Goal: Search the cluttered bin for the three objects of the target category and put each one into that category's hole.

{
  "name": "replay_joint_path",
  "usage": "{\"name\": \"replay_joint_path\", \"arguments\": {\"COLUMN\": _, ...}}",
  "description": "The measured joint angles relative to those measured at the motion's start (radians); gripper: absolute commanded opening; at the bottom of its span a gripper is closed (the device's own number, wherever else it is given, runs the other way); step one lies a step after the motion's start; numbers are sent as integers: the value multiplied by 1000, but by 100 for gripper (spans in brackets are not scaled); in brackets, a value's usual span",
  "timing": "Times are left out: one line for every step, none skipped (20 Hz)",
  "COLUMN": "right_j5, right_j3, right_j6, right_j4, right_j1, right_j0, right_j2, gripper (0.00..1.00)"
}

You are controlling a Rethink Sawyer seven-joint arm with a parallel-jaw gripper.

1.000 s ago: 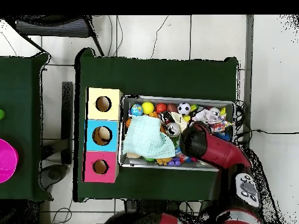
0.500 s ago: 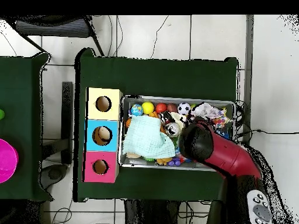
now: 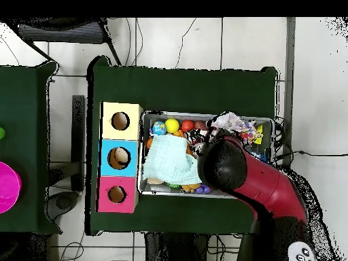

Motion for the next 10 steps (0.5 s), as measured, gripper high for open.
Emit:
{"name": "replay_joint_path", "arguments": {"right_j5": 8, "right_j3": 3, "right_j6": 0, "right_j4": 10, "right_j1": -12, "right_j0": 4, "right_j2": 4, "gripper": 0}}
{"name": "replay_joint_path", "arguments": {"right_j5": 18, "right_j3": 10, "right_j6": 0, "right_j4": 27, "right_j1": -27, "right_j0": 8, "right_j2": 12, "gripper": 0}}
{"name": "replay_joint_path", "arguments": {"right_j5": 27, "right_j3": 19, "right_j6": 0, "right_j4": 46, "right_j1": -42, "right_j0": 10, "right_j2": 23, "gripper": 0}}
{"name": "replay_joint_path", "arguments": {"right_j5": 37, "right_j3": 37, "right_j6": 0, "right_j4": 82, "right_j1": -65, "right_j0": 9, "right_j2": 46, "gripper": 0}}
{"name": "replay_joint_path", "arguments": {"right_j5": 40, "right_j3": 50, "right_j6": 0, "right_j4": 107, "right_j1": -79, "right_j0": 7, "right_j2": 63, "gripper": 0}}
{"name": "replay_joint_path", "arguments": {"right_j5": 41, "right_j3": 55, "right_j6": 0, "right_j4": 119, "right_j1": -84, "right_j0": 6, "right_j2": 70, "gripper": 0}}
{"name": "replay_joint_path", "arguments": {"right_j5": 41, "right_j3": 69, "right_j6": 0, "right_j4": 149, "right_j1": -97, "right_j0": 4, "right_j2": 91, "gripper": 0}}
{"name": "replay_joint_path", "arguments": {"right_j5": 42, "right_j3": 79, "right_j6": 0, "right_j4": 170, "right_j1": -105, "right_j0": 3, "right_j2": 103, "gripper": 0}}
{"name": "replay_joint_path", "arguments": {"right_j5": 41, "right_j3": 95, "right_j6": 0, "right_j4": 201, "right_j1": -117, "right_j0": 3, "right_j2": 125, "gripper": 0}}
{"name": "replay_joint_path", "arguments": {"right_j5": 41, "right_j3": 105, "right_j6": 0, "right_j4": 219, "right_j1": -123, "right_j0": 5, "right_j2": 137, "gripper": 0}}
